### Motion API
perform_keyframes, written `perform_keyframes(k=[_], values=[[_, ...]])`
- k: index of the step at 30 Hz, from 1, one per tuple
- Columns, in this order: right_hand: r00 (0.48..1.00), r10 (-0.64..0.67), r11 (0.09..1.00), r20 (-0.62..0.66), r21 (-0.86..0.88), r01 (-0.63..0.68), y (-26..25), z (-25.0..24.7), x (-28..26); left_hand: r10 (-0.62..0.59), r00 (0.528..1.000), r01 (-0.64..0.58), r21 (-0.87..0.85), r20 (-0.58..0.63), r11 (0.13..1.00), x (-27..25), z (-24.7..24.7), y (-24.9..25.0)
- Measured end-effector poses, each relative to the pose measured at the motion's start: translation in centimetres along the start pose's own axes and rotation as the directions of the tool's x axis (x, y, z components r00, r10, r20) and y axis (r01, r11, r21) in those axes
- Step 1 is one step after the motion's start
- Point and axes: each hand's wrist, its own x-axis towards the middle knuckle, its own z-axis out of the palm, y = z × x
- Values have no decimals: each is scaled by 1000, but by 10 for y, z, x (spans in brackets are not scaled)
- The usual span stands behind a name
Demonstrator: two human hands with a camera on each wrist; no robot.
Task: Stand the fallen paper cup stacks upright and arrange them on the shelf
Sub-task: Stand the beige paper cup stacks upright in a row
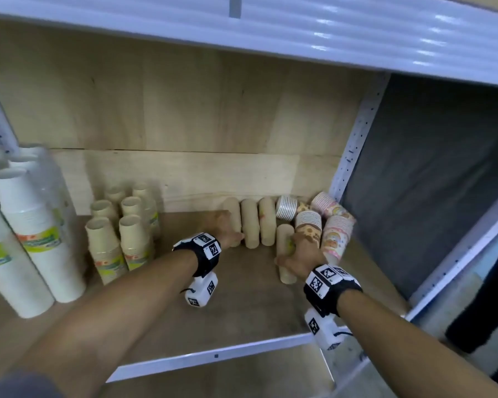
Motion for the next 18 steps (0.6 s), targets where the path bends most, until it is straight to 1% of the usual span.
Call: perform_keyframes(k=[5,9,12,18], values=[[1000,15,999,4,-46,-15,1,12,-5,7,1000,-7,7,-8,1000,-1,8,-7],[1000,17,999,-15,-36,-18,0,17,-10,17,1000,-17,-3,-18,1000,-1,13,-8],[1000,21,1000,-14,-16,-21,0,19,-12,38,998,-35,58,-55,998,-3,10,-9],[998,50,998,-23,-48,-51,-5,14,-10,19,1000,-19,20,-6,1000,-3,5,-5]])
